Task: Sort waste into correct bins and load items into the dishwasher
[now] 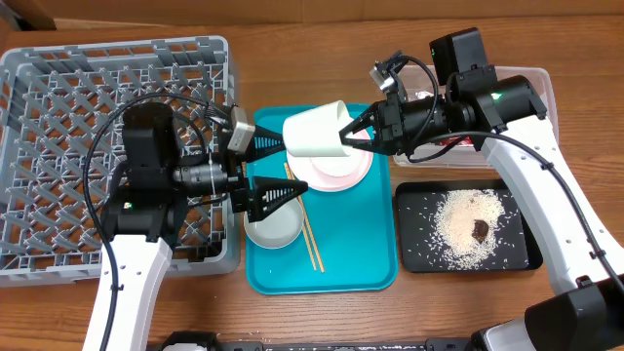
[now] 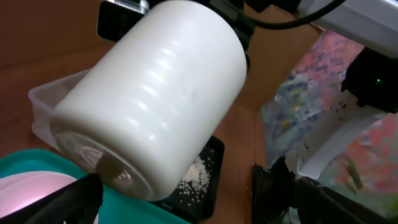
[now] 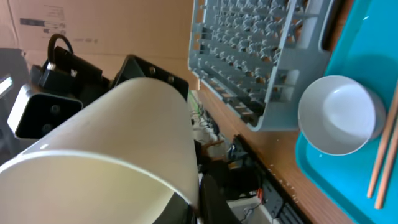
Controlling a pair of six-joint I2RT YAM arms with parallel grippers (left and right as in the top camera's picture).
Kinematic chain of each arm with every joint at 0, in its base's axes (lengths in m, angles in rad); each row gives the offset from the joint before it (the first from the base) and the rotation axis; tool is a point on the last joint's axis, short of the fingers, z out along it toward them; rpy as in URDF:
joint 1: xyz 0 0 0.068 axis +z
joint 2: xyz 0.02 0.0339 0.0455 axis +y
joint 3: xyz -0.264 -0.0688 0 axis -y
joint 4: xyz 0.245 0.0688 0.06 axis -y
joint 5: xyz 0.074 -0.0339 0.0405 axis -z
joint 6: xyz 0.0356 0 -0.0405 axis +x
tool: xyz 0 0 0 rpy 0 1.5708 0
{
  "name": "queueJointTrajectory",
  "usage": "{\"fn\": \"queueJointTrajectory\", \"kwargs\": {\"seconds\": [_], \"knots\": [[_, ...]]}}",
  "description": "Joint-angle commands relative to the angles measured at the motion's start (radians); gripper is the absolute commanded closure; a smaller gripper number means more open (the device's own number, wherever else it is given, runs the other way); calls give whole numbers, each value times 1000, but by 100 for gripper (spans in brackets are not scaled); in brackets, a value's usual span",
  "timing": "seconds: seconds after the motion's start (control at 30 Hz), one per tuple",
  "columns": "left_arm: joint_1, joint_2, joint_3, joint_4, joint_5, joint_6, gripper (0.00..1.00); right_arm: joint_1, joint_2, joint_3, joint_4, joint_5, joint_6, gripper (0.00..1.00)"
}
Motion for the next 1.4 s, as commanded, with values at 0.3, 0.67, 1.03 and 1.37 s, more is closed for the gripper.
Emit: {"fn": "queueJointTrajectory", "kwargs": {"seconds": [0.3, 0.67, 1.03, 1.37], "knots": [[-13, 8, 17, -104, -250, -17, 0, -31, -5, 0, -4, -69, -19, 96], [-14, 8, 17, 90, -2, -63, 0, 8, -5, 0, -21, -63, -19, 96], [-24, 8, 17, 111, 83, -65, 0, 56, -5, 0, -23, -77, -19, 96], [-50, 8, 17, 132, 79, -65, 15, 86, -5, 0, -25, -122, -19, 96]]}}
